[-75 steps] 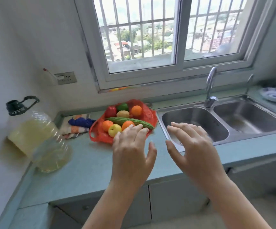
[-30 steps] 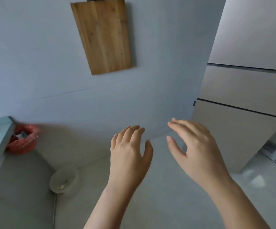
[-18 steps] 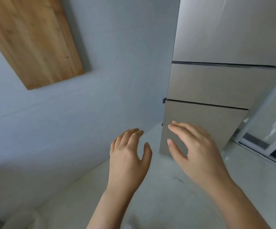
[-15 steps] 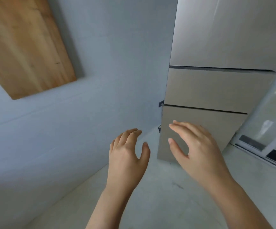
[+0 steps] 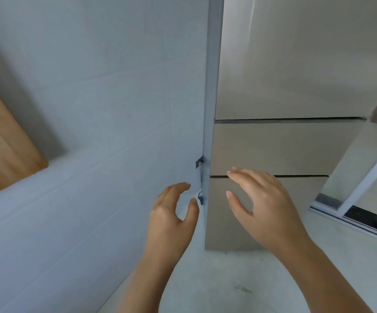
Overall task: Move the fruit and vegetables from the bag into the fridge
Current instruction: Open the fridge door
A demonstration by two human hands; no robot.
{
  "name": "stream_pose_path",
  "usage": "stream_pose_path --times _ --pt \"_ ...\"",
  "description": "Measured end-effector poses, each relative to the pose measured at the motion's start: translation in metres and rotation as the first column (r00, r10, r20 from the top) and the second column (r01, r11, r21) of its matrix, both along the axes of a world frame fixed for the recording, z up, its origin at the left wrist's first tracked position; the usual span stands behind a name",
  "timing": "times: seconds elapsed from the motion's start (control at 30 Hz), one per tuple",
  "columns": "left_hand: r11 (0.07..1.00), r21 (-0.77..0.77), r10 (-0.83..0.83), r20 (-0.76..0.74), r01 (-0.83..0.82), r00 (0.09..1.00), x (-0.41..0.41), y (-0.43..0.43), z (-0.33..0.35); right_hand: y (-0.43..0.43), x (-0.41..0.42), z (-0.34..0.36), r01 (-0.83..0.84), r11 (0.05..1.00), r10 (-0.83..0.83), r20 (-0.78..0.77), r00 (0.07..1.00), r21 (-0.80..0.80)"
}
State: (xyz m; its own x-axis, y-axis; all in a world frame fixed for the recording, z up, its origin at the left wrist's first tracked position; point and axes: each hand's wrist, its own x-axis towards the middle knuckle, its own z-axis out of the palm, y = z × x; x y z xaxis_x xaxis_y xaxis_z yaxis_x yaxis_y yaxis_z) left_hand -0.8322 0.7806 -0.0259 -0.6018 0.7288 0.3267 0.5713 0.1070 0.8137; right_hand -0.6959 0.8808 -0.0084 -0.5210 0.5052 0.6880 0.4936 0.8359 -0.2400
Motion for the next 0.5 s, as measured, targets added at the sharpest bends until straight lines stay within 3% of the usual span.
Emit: stream_pose_path --times 0.27,0.5 --pt "0.992 0.069 -0.108 0.045 0.104 0.993 -0.044 0.131 0.009 0.125 -0.038 -0.013 0.089 0.996 -0.089 0.007 0.996 -0.011" --pt "0.983 0.138 -0.130 0.072 0.119 0.989 -0.078 0.265 0.030 0.242 -0.067 -0.005 0.052 0.998 -0.051 0.003 0.999 -0.041"
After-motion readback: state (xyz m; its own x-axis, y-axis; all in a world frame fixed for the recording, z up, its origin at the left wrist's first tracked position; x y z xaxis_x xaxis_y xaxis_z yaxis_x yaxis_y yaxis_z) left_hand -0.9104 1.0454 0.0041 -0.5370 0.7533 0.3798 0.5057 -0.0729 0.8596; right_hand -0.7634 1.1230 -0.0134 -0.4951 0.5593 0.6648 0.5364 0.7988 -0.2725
